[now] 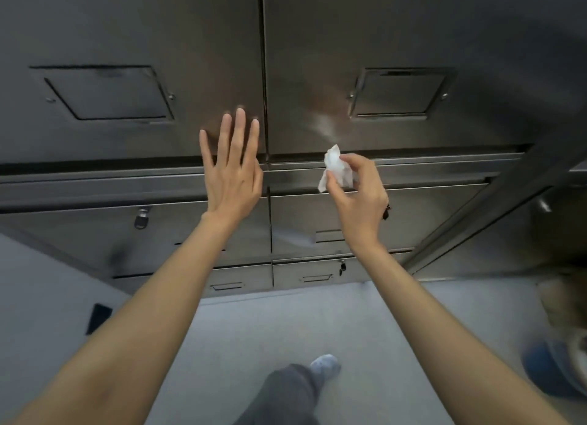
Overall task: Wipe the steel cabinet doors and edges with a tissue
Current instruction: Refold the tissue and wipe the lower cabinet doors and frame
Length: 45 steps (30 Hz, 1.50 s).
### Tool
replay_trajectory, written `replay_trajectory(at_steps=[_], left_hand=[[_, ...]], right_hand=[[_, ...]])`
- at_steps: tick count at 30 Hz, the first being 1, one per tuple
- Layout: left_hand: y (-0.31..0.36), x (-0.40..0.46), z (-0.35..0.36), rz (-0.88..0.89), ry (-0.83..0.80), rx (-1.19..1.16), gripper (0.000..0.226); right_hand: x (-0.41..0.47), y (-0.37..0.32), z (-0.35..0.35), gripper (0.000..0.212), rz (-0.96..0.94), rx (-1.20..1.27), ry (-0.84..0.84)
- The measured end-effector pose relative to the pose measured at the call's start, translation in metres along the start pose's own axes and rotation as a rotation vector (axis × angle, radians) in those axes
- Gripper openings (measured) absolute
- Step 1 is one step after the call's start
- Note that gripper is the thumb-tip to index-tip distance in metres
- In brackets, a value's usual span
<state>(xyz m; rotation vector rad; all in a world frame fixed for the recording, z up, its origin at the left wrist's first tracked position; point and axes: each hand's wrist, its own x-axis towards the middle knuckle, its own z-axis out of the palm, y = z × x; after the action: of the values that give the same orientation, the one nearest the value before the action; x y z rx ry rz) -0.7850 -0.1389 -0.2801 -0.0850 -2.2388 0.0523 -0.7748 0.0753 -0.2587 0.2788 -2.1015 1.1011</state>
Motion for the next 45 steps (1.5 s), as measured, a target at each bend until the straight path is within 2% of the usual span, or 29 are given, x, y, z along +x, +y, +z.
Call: replay_trajectory(at_steps=[8, 12, 14, 16, 20, 23, 25, 29, 32, 34, 37, 40, 42, 43, 45], left_hand=[[-0.047, 0.011, 0.038, 0.27, 0.222, 0.211, 0.08], [-0.045, 0.008, 0.044, 0.3, 0.27, 0.229, 0.076], [-0.045, 0.008, 0.044, 0.3, 0.284, 0.225, 0.075], [-0.044, 0.008, 0.045, 0.293, 0.291, 0.225, 0.075], [-0.044, 0.007, 0.047, 0.289, 0.302, 0.223, 0.073], [-0.043, 0.007, 0.047, 0.291, 0.305, 0.218, 0.07], [-0.044, 0.006, 0.047, 0.29, 0.307, 0.226, 0.069], [-0.045, 0.006, 0.047, 0.284, 0.301, 0.218, 0.071], [-0.043, 0.006, 0.048, 0.285, 0.302, 0.212, 0.071], [-0.044, 0.004, 0.047, 0.282, 0.302, 0.213, 0.071], [-0.044, 0.006, 0.046, 0.282, 0.286, 0.207, 0.072], [-0.044, 0.007, 0.046, 0.282, 0.289, 0.212, 0.073], [-0.044, 0.008, 0.046, 0.289, 0.296, 0.209, 0.072], [-0.044, 0.008, 0.046, 0.29, 0.297, 0.21, 0.072], [-0.045, 0.008, 0.045, 0.292, 0.292, 0.217, 0.073]], right_hand=[[-0.006, 0.006, 0.064, 0.005, -0.273, -0.03, 0.009], [-0.012, 0.006, 0.087, 0.007, -0.271, -0.049, 0.069], [-0.019, 0.011, 0.089, 0.015, -0.319, -0.136, 0.086], [-0.027, 0.02, 0.084, 0.029, -0.382, -0.24, 0.049], [-0.046, 0.003, 0.089, 0.04, -0.301, -0.286, -0.063], [-0.048, -0.015, 0.096, 0.047, -0.41, -0.292, -0.227], [-0.039, 0.001, 0.084, 0.049, -0.473, -0.354, -0.269], [-0.028, 0.033, 0.05, 0.048, -0.313, -0.44, -0.194], [-0.037, 0.003, 0.067, 0.045, -0.222, -0.38, -0.216], [-0.042, -0.012, 0.075, 0.047, -0.268, -0.377, -0.295], [-0.029, 0.012, 0.052, 0.05, -0.372, -0.49, -0.324], [-0.017, 0.037, 0.027, 0.05, -0.185, -0.531, -0.231], [-0.023, 0.019, 0.041, 0.05, -0.105, -0.495, -0.199], [-0.03, 0.003, 0.055, 0.052, -0.121, -0.469, -0.241], [-0.046, -0.023, 0.074, 0.058, -0.272, -0.45, -0.384]])
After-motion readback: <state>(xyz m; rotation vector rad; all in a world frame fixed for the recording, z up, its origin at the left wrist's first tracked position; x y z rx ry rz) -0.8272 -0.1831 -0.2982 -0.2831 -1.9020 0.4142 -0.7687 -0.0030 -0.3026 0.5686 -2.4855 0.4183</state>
